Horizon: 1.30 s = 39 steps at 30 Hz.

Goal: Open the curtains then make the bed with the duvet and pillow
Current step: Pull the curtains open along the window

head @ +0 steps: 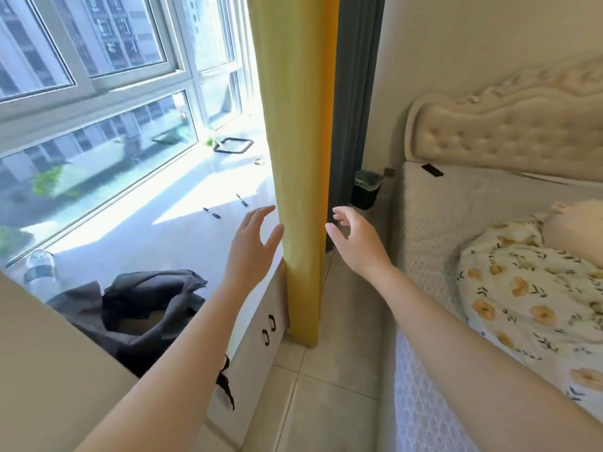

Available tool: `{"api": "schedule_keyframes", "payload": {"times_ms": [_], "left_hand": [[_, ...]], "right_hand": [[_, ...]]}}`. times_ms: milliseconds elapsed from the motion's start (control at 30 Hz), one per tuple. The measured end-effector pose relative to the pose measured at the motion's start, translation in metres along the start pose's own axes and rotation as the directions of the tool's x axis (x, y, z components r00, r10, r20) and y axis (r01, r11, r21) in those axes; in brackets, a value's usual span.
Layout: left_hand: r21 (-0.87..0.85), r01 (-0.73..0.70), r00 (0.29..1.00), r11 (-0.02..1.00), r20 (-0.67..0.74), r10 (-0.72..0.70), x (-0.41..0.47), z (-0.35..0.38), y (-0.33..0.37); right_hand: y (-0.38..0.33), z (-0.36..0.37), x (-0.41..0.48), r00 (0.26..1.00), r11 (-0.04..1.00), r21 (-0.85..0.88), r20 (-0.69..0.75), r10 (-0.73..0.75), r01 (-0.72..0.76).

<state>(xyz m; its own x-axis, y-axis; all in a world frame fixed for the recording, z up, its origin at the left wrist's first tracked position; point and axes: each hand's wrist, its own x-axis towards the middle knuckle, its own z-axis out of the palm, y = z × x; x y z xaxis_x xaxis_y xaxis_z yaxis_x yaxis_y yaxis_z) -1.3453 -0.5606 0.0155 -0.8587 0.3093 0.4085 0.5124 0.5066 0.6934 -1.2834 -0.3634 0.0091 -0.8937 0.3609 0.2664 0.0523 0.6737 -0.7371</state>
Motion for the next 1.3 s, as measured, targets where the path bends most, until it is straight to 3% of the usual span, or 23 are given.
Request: {"api": "schedule_keyframes", "payload": {"times_ms": [200, 300, 633, 900, 1000, 1300], "left_hand": [[0.006, -0.136, 0.975, 0.991, -0.177, 0.135, 0.126, 0.018, 0.032], [0.017, -0.180, 0.952, 0.983, -0.247, 0.179, 0.186, 0.027, 0.049], [0.384, -0.260, 0.783, 0.886, -0.453, 0.427, 0.391, 0.067, 0.102], [0.409, -0.274, 0.778, 0.870, -0.438, 0.451, 0.528, 0.107, 0.084], [0.390, -0.312, 0.763, 0.866, -0.440, 0.473, 0.582, 0.123, 0.077], [0.352, -0.386, 0.770, 0.852, -0.386, 0.508, 0.733, 0.180, 0.086]], "right_hand": [[0.002, -0.004, 0.121, 0.998, 0.997, 0.058, -0.049, -0.045, 0.047], [-0.001, -0.005, 0.172, 0.985, 0.996, 0.072, -0.167, -0.042, 0.054], [-0.017, -0.004, 0.339, 0.957, 0.970, 0.147, -0.244, -0.156, 0.195], [0.017, 0.001, 0.479, 0.964, 0.972, 0.196, -0.254, -0.079, 0.131], [0.021, 0.007, 0.534, 0.943, 0.956, 0.243, -0.324, -0.077, 0.162], [0.059, -0.018, 0.703, 0.880, 0.972, 0.090, -0.449, -0.154, 0.215]]}}
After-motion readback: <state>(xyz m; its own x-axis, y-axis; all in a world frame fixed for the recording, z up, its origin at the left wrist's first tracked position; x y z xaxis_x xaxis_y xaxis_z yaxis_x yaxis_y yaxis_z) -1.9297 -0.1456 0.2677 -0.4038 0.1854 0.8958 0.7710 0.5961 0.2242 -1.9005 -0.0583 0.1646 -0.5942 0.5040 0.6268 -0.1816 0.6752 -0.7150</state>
